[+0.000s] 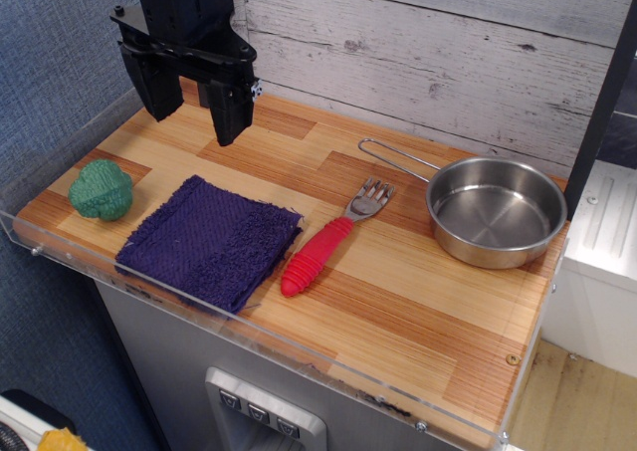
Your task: Take the vessel and place it on blue pad
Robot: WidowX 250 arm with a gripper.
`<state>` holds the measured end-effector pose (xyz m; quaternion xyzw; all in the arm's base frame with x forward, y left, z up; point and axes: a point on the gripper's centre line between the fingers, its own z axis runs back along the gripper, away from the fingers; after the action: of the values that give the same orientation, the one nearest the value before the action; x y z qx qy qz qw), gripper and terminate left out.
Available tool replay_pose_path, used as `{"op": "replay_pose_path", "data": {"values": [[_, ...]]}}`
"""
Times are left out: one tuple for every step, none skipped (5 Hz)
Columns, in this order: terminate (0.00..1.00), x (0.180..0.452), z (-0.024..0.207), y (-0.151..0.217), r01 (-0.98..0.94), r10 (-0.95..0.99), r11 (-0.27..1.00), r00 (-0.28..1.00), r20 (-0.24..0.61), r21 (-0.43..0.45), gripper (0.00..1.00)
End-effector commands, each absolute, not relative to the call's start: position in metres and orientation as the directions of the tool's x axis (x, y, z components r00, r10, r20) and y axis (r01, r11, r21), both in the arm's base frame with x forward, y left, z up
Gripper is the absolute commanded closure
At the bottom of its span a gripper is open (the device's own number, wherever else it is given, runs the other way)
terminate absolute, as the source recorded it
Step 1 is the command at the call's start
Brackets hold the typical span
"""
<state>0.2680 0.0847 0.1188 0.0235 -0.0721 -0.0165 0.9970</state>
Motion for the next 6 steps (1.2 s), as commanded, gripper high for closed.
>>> {"op": "replay_pose_path", "data": {"values": [[0.00,0.268,0.119,0.085,0.030,-0.036,0.998,0.989,0.143,0.049,0.00],[0.00,0.283,0.113,0.068,0.148,-0.151,0.989,0.972,0.181,0.029,0.00],[0.00,0.302,0.106,0.039,0.264,-0.266,0.964,0.947,0.183,0.033,0.00],[0.00,0.321,0.096,0.005,0.340,-0.345,0.939,0.922,0.177,0.058,0.00],[0.00,0.340,0.073,-0.030,0.344,-0.355,0.934,0.924,0.141,0.093,0.00],[0.00,0.347,0.064,-0.059,0.311,-0.317,0.948,0.937,0.145,0.062,0.00]]}}
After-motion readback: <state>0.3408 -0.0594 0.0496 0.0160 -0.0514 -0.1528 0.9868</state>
